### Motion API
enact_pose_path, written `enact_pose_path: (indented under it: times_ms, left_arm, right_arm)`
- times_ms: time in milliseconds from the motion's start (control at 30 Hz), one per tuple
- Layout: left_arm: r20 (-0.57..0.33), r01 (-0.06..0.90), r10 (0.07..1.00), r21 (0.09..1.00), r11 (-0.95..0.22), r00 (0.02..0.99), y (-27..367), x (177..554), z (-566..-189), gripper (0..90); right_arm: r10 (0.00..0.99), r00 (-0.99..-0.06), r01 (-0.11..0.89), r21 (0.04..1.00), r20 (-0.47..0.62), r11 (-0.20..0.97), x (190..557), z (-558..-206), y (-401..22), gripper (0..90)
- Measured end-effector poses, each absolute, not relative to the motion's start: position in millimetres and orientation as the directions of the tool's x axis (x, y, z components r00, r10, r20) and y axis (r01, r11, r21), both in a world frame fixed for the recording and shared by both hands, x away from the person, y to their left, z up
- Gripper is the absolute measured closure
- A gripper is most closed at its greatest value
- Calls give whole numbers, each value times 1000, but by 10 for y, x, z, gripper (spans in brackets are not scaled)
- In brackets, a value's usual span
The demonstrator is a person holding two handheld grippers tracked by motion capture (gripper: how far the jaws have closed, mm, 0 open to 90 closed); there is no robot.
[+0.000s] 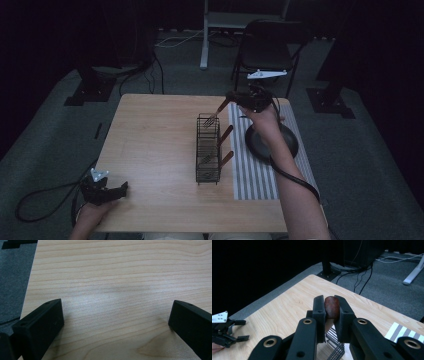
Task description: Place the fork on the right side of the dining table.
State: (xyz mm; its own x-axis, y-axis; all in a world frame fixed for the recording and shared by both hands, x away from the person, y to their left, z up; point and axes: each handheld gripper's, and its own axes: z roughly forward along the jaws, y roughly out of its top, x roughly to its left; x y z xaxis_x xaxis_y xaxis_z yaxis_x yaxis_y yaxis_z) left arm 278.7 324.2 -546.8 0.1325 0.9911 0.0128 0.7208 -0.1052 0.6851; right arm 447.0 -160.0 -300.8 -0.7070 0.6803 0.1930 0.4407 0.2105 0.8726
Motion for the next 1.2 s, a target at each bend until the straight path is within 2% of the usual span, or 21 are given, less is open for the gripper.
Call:
enact_pose_path:
  times_ms: [633, 1200]
  left_arm:
    - [12, 721, 991, 685, -105, 133, 3242, 2787, -5467, 1]
    - [13, 721, 991, 685, -105, 132, 3241, 2787, -5468, 2]
  right_arm:
    - [706, -684, 397, 906, 185, 147, 4266, -2699, -1960, 806]
    - [761, -618, 419, 901, 195, 110, 4170, -2794, -2387, 806]
